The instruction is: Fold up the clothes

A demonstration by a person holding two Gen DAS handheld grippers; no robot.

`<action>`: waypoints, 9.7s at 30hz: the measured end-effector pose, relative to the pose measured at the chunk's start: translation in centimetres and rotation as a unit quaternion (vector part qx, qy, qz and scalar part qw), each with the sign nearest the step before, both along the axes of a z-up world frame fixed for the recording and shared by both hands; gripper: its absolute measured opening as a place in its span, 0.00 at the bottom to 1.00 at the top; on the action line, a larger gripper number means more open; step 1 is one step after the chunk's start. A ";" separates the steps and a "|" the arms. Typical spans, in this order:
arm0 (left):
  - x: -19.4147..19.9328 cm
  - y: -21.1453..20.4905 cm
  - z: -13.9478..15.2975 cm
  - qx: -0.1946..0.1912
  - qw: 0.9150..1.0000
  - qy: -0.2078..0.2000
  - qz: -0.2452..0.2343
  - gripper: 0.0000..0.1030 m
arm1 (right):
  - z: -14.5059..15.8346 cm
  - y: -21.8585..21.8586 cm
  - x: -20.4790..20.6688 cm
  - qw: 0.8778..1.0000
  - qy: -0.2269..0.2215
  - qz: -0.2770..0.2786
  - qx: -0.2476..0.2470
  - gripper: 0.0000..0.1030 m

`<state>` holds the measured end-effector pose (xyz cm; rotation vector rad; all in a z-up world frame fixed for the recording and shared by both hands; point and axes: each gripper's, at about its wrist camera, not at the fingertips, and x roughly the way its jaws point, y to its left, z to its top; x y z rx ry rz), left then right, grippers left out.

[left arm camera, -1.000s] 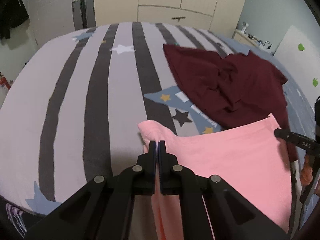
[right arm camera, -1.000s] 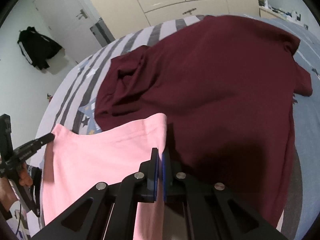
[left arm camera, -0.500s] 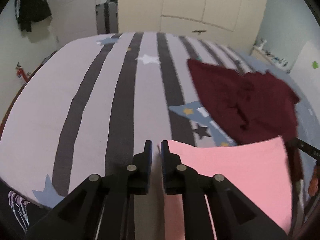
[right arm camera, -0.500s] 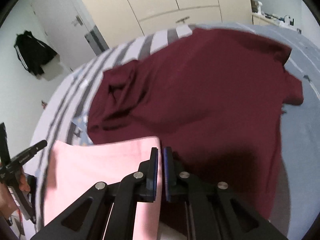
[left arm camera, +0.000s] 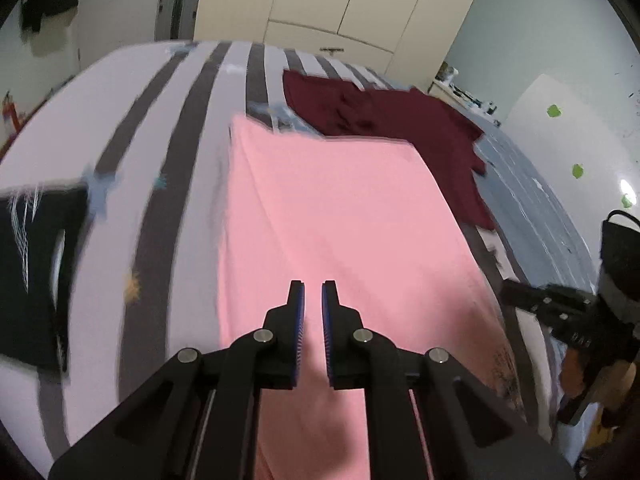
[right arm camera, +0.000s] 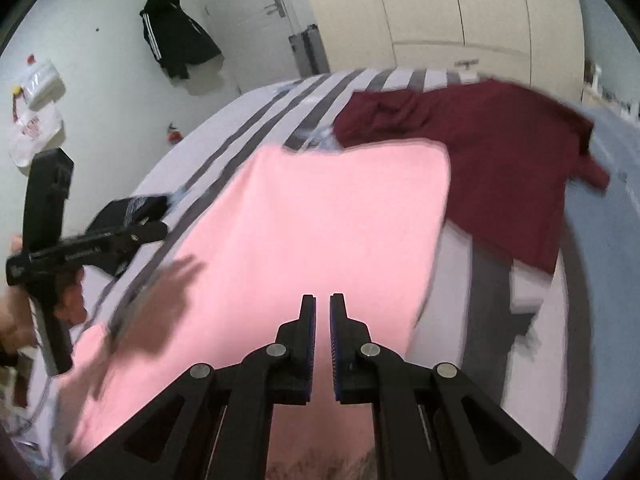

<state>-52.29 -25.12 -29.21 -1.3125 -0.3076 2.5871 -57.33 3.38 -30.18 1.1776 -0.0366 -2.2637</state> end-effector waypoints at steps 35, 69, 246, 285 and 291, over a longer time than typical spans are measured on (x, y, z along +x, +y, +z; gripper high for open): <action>1.6 -1.8 -4.5 -0.048 0.993 -0.018 0.102 0.13 | -4.2 2.7 -3.5 0.992 -0.006 -0.119 0.042 0.13; 14.1 -12.0 -0.9 -0.086 0.964 -0.070 0.241 0.44 | -0.1 1.9 6.2 0.996 -0.008 -0.071 0.054 0.28; 32.2 2.9 -5.5 -0.035 0.994 -0.068 0.082 0.45 | -4.8 7.3 31.1 0.986 -0.116 -0.120 -0.027 0.41; 47.0 5.8 0.4 -0.047 0.988 -0.124 0.079 0.09 | 0.0 7.7 42.5 0.985 -0.173 -0.022 0.011 0.05; 47.7 6.1 3.1 -0.029 0.987 -0.114 0.109 0.09 | 2.2 8.3 43.4 0.984 -0.176 -0.035 0.003 0.05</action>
